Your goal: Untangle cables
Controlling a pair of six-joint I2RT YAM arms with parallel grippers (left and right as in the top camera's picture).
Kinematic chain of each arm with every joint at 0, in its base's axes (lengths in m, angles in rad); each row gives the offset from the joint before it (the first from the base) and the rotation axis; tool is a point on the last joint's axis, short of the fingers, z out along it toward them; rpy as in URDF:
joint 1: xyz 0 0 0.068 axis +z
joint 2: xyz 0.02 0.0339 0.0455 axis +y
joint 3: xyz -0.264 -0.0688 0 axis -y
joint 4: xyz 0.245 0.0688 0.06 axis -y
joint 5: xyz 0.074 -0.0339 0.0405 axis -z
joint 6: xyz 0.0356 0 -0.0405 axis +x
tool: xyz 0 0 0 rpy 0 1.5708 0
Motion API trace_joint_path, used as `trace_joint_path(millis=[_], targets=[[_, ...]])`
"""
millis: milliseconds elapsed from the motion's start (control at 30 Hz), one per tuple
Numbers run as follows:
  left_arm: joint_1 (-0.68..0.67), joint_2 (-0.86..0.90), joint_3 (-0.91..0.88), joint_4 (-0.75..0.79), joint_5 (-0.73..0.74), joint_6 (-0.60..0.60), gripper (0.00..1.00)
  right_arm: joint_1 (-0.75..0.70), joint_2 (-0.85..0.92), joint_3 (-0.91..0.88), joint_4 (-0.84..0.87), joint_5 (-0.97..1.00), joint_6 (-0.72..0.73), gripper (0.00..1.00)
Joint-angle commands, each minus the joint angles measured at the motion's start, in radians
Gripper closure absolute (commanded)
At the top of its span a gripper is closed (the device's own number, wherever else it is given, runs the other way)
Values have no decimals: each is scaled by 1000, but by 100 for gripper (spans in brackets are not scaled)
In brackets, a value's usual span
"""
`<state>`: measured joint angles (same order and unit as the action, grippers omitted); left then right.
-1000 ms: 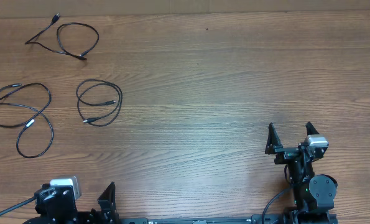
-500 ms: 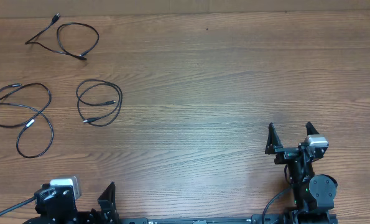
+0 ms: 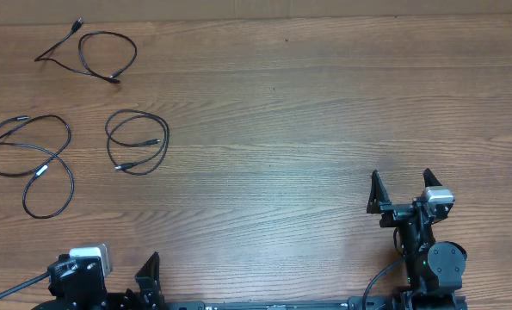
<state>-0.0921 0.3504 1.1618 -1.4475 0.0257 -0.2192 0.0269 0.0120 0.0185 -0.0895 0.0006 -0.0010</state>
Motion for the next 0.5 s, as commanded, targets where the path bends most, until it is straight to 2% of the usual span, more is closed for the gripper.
trace_joint_path(millis=[0, 467], targets=[[-7, -6, 1, 2, -7, -14, 0, -2, -9, -11, 7, 6, -8, 0], [1, -14, 0, 7, -17, -13, 0, -2, -9, -11, 7, 6, -8, 0]])
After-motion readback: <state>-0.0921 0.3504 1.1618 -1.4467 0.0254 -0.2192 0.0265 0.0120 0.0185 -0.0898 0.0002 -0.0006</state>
